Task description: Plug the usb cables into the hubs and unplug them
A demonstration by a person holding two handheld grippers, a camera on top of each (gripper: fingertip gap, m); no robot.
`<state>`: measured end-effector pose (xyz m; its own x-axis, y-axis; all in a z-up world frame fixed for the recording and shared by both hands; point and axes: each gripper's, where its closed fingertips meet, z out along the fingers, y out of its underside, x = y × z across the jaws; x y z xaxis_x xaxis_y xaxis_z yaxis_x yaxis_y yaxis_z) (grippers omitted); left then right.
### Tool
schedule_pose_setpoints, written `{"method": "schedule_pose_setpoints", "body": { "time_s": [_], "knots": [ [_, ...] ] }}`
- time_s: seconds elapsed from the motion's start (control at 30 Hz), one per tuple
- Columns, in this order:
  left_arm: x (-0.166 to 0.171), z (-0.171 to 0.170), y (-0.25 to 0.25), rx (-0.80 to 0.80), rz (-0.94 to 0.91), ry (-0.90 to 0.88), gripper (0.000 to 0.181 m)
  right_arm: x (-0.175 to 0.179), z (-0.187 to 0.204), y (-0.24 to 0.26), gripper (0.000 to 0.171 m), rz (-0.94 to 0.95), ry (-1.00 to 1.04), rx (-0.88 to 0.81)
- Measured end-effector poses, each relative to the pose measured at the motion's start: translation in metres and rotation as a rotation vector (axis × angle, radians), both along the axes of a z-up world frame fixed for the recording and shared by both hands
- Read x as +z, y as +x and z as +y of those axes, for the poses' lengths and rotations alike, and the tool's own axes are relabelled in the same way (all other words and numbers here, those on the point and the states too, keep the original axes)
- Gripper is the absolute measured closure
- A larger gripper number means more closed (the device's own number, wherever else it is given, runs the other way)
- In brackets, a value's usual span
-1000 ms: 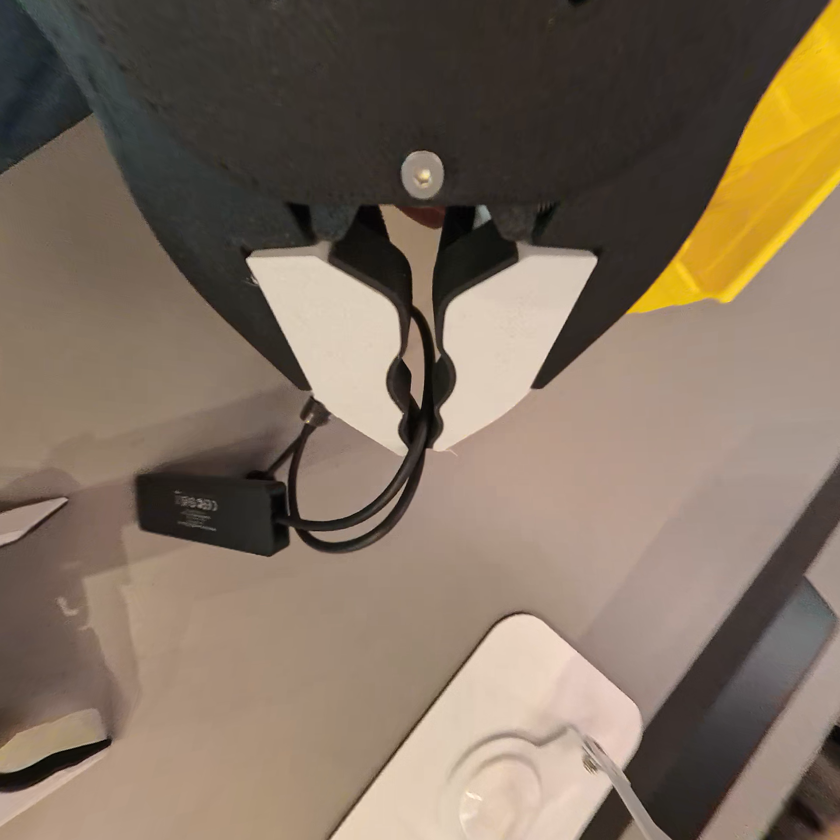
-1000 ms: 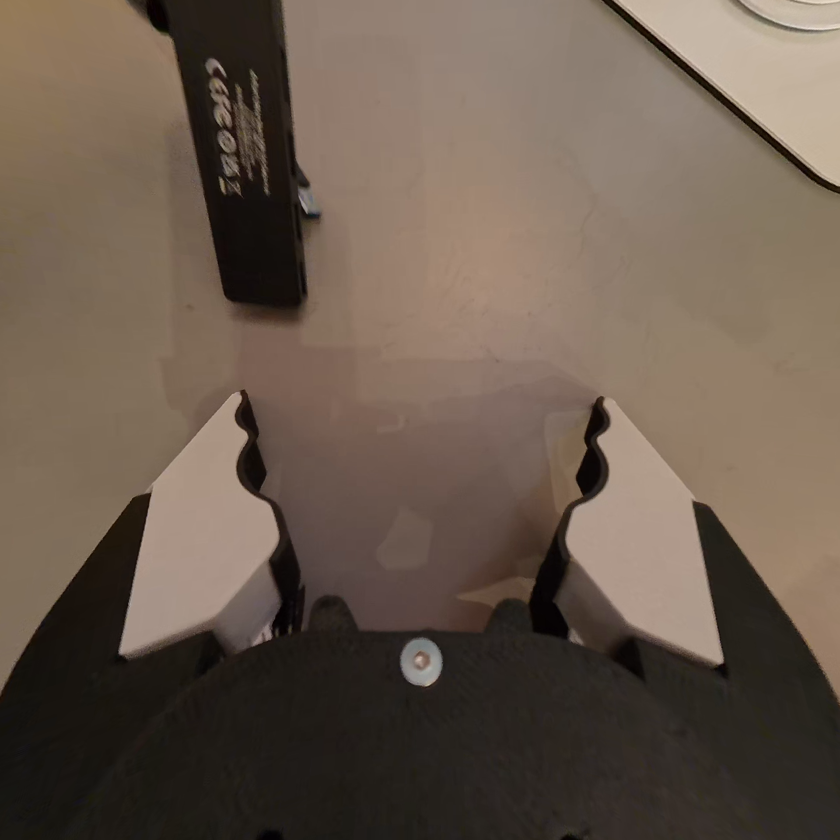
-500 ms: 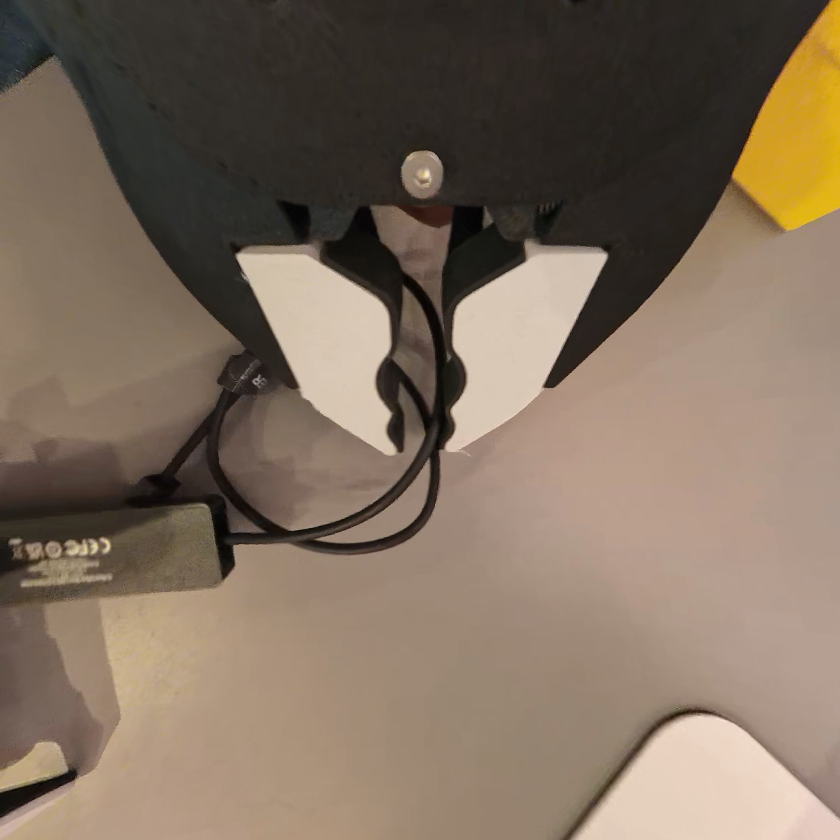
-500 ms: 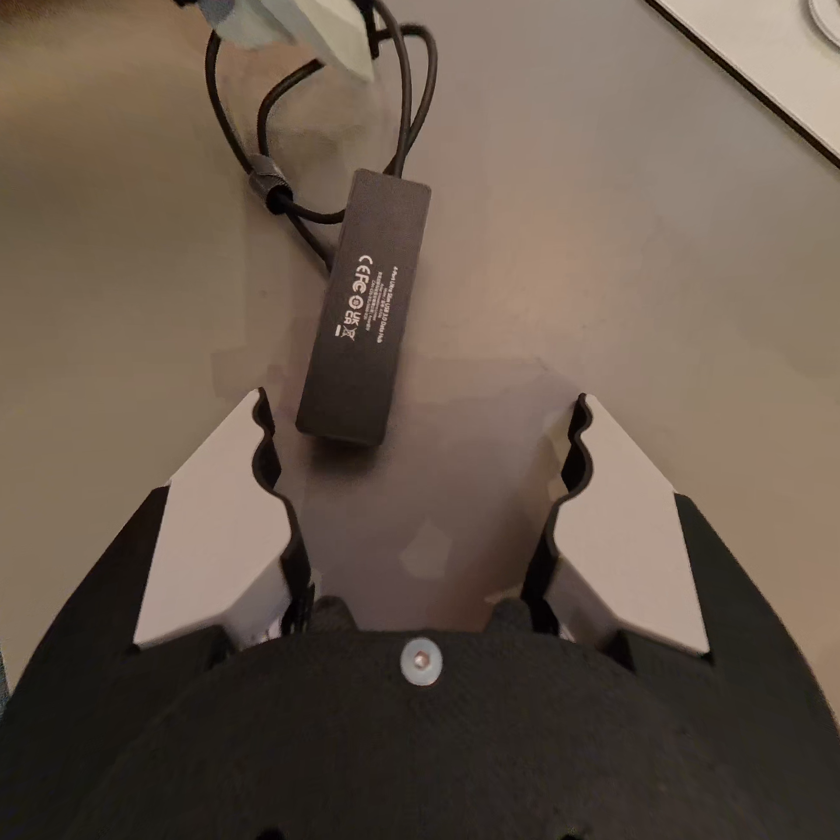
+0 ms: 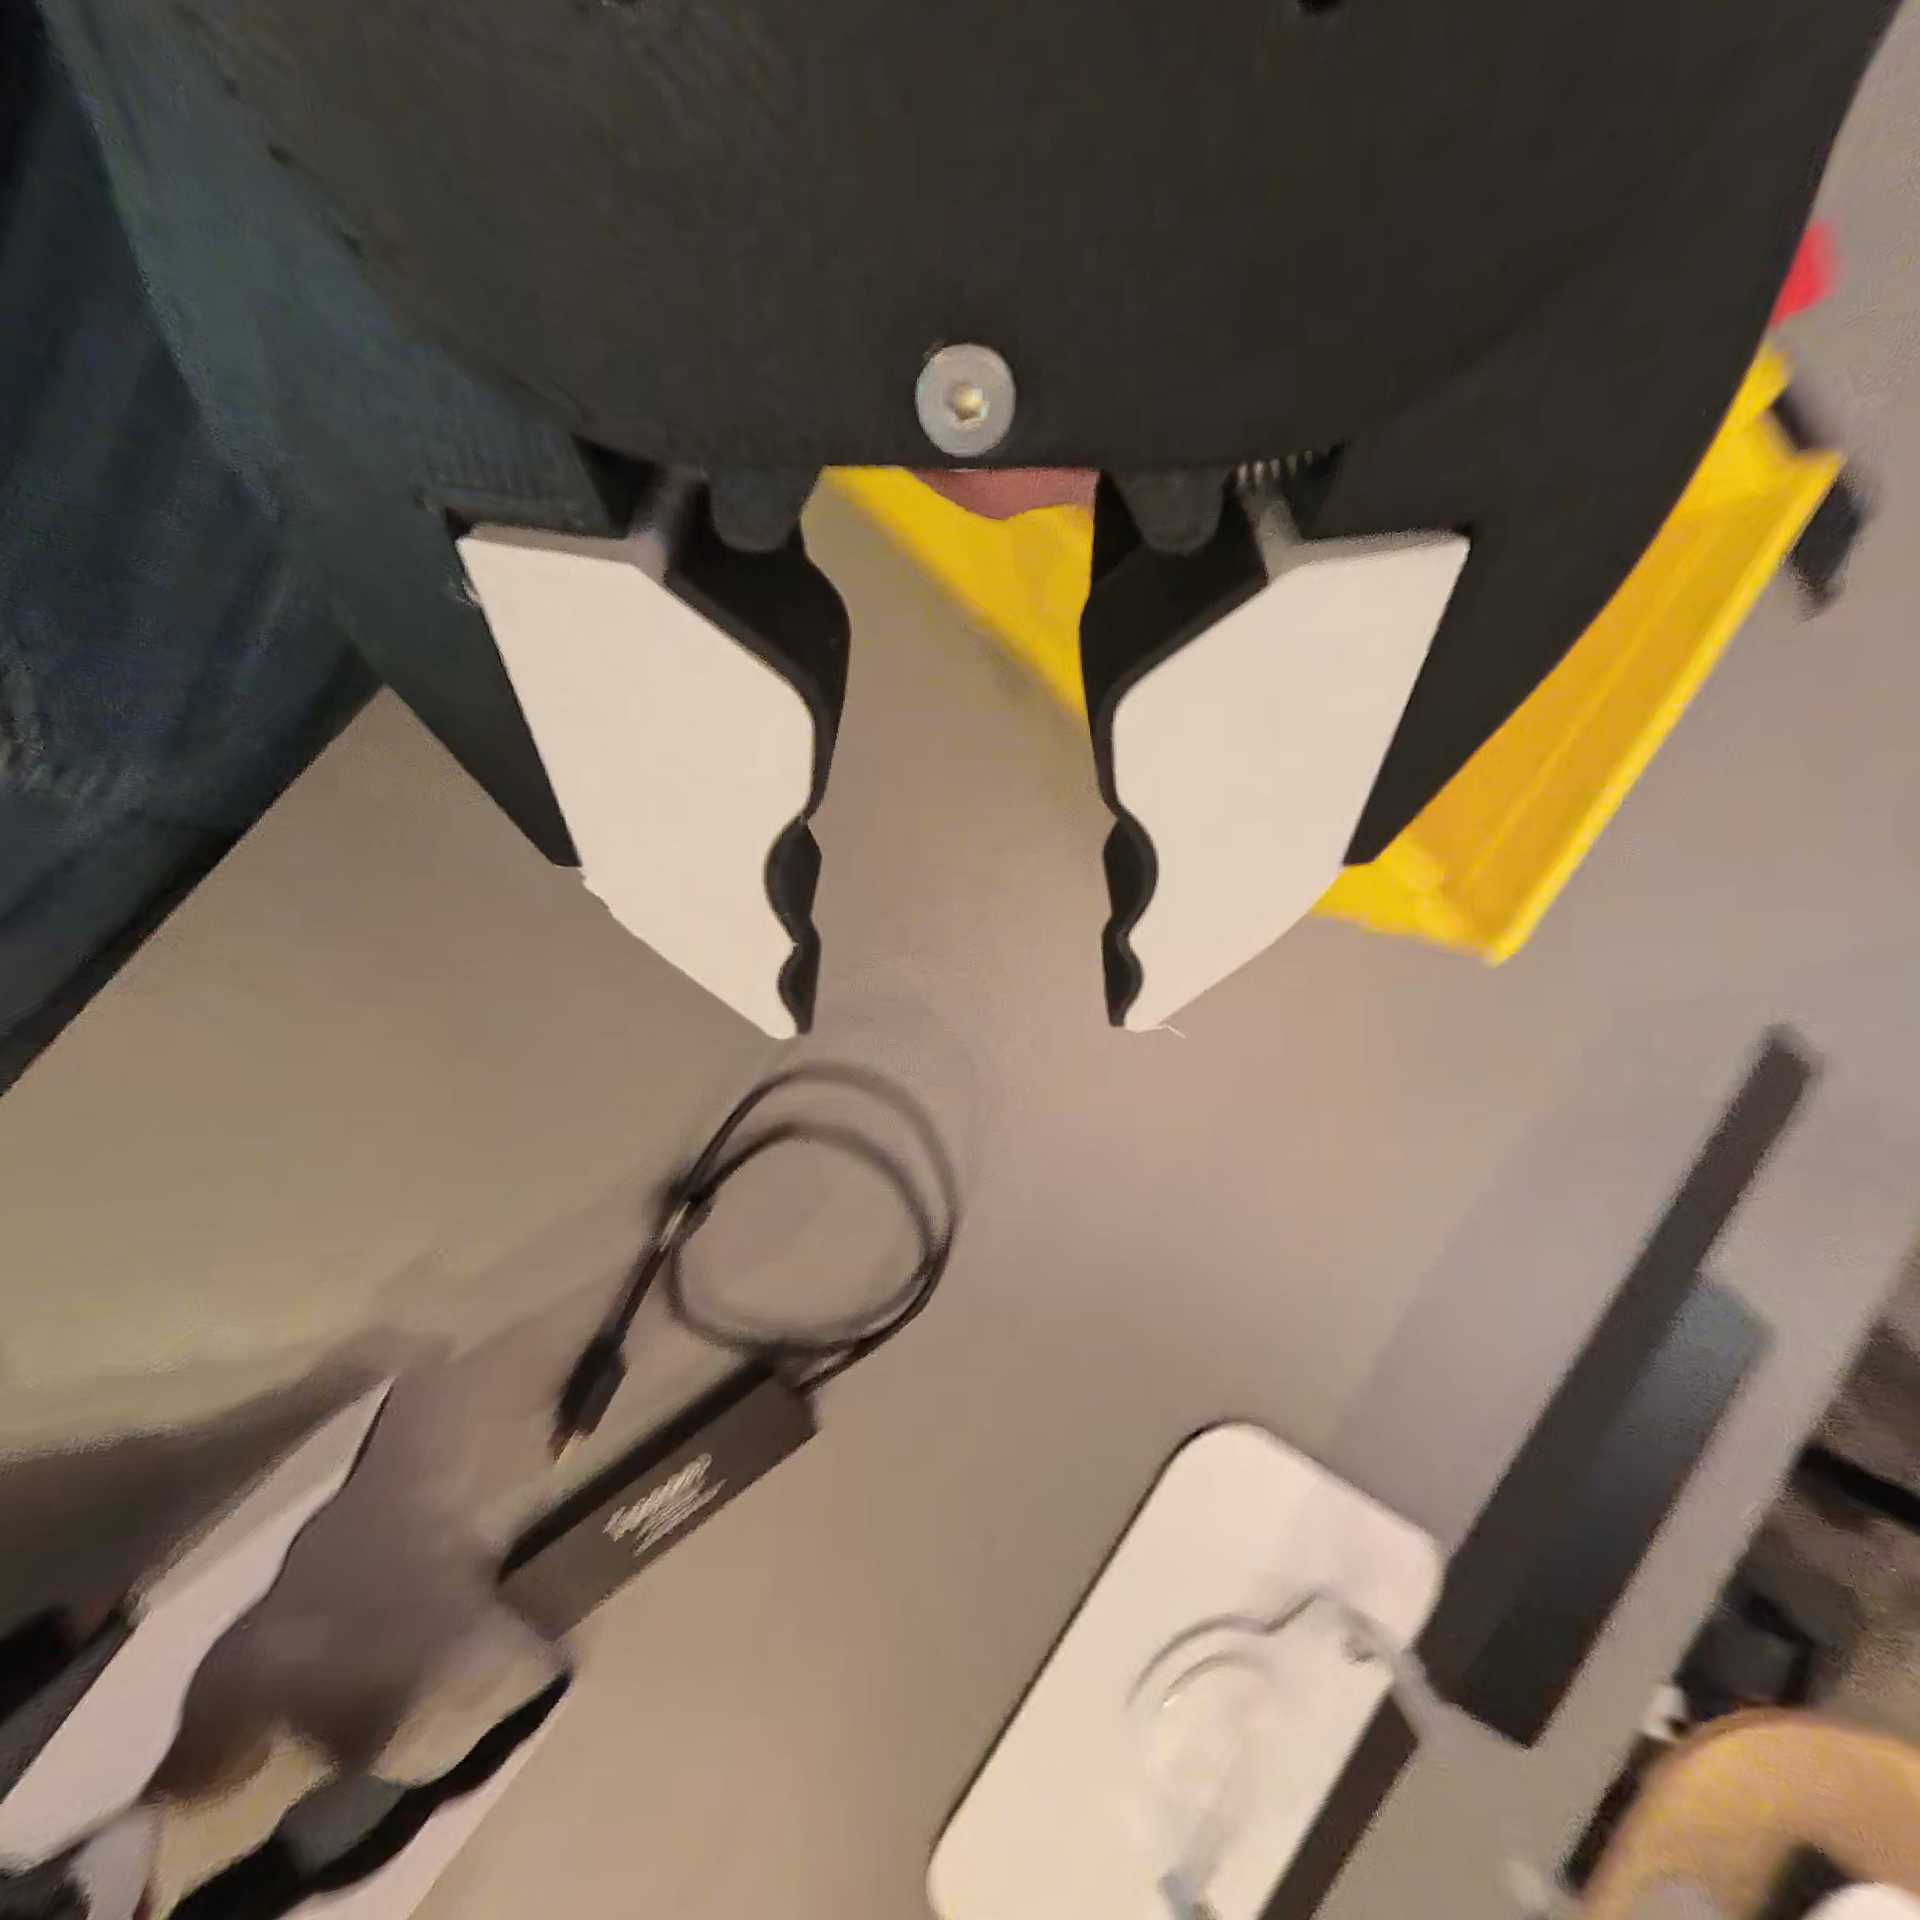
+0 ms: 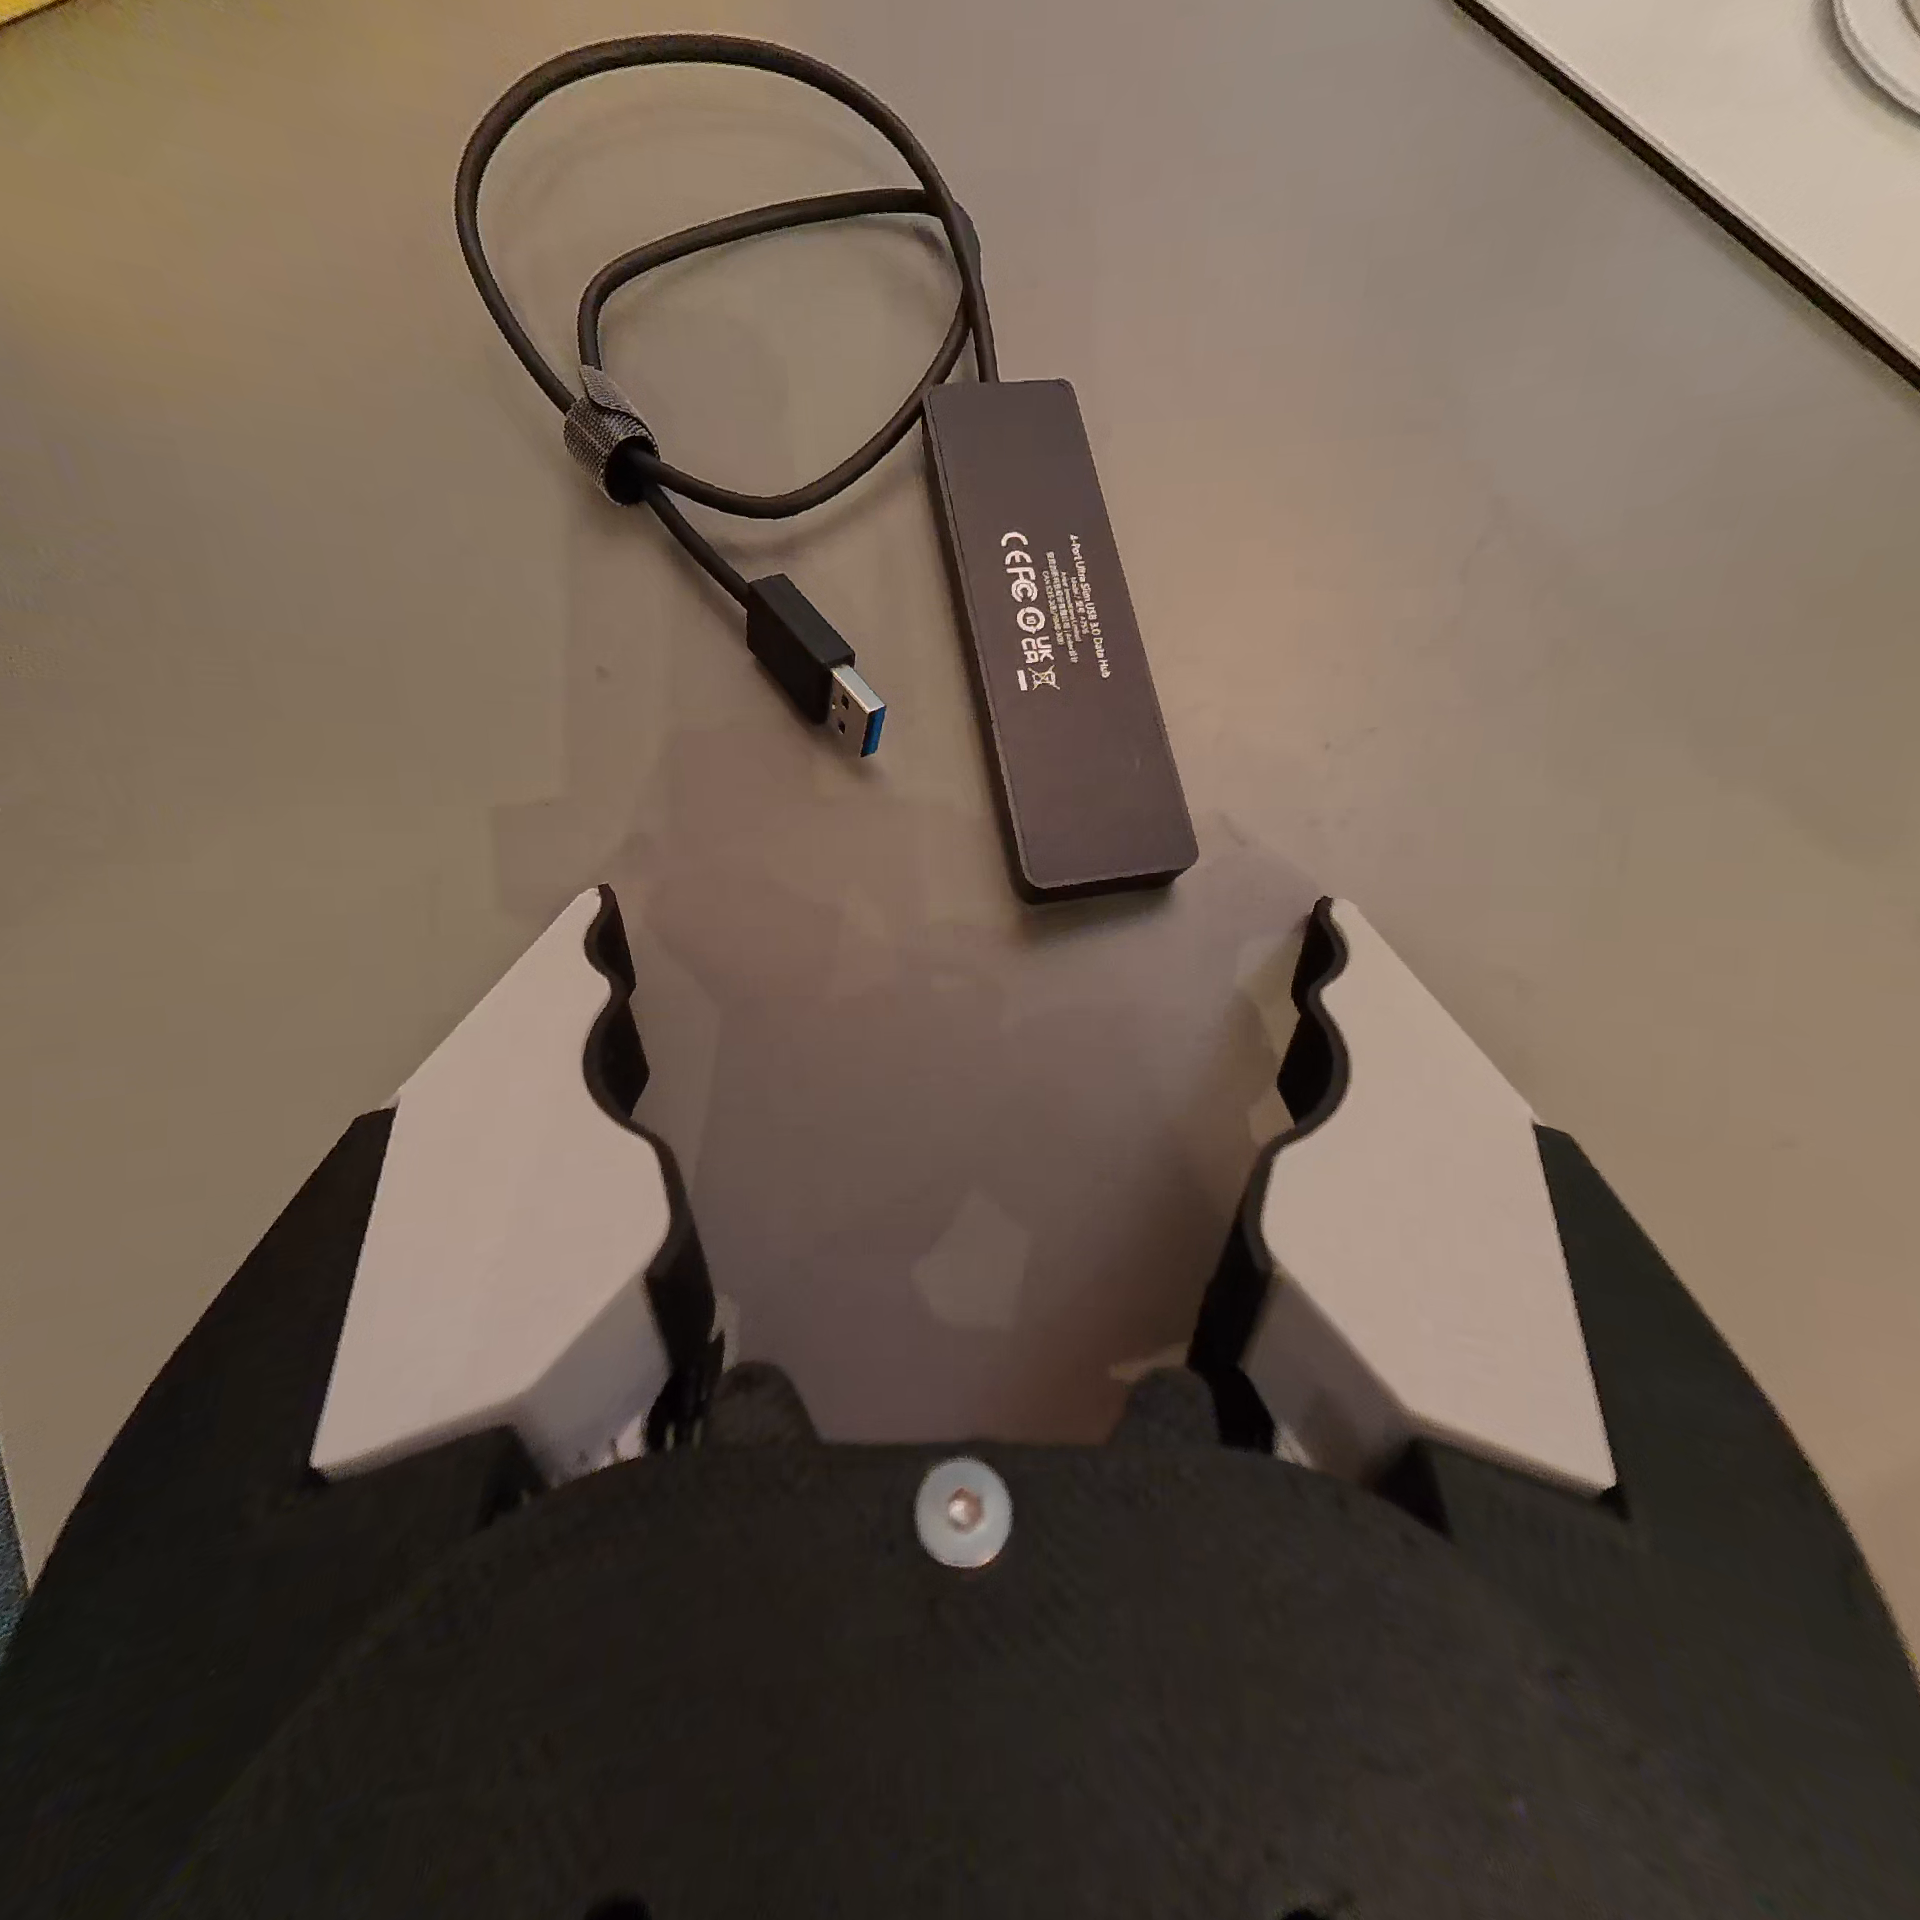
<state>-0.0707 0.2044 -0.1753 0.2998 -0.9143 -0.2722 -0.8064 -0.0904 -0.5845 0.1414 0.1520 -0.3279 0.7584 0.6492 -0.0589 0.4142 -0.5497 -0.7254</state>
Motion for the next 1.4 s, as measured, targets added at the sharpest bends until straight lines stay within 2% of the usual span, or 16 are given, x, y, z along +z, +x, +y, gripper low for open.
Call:
{"method": "schedule_pose_setpoints", "body": {
  "time_s": [0.1,0.13,0.2,0.3,0.5,0.7,0.83,0.93,1.13,1.4],
  "knots": [
    [0.018,0.007,-0.085,0.018,0.121,0.046,0.142,0.000,0.000,0.000,0.047,0.002,0.000,-0.001],
    [0.012,0.005,-0.116,0.022,0.201,0.010,0.149,0.000,0.000,0.000,0.047,0.003,0.000,-0.001],
    [-0.004,0.008,-0.178,0.046,0.384,-0.004,0.151,0.000,0.000,0.000,0.047,0.002,0.000,-0.002],
    [-0.034,0.009,-0.228,0.070,0.466,-0.079,0.152,0.000,0.000,0.001,0.048,-0.008,0.003,-0.004],
    [-0.078,0.016,-0.236,0.035,0.444,-0.177,0.152,-0.001,0.000,0.001,0.048,-0.024,0.007,-0.006],
    [-0.115,0.031,-0.243,0.016,0.539,-0.218,0.159,-0.002,0.001,0.001,0.050,-0.035,0.011,-0.012],
    [-0.130,0.042,-0.245,0.033,0.558,-0.209,0.157,-0.002,0.001,0.001,0.050,-0.038,0.012,-0.014],
    [-0.138,0.042,-0.246,0.036,0.562,-0.231,0.165,-0.002,0.001,0.002,0.051,-0.035,0.012,-0.016],
    [-0.126,0.040,-0.247,0.026,0.577,-0.173,0.178,-0.001,0.002,0.002,0.052,-0.025,0.010,-0.021],
    [-0.074,0.032,-0.245,0.040,0.431,-0.100,0.178,-0.001,0.002,0.002,0.052,-0.020,0.009,-0.020]
  ]
}}
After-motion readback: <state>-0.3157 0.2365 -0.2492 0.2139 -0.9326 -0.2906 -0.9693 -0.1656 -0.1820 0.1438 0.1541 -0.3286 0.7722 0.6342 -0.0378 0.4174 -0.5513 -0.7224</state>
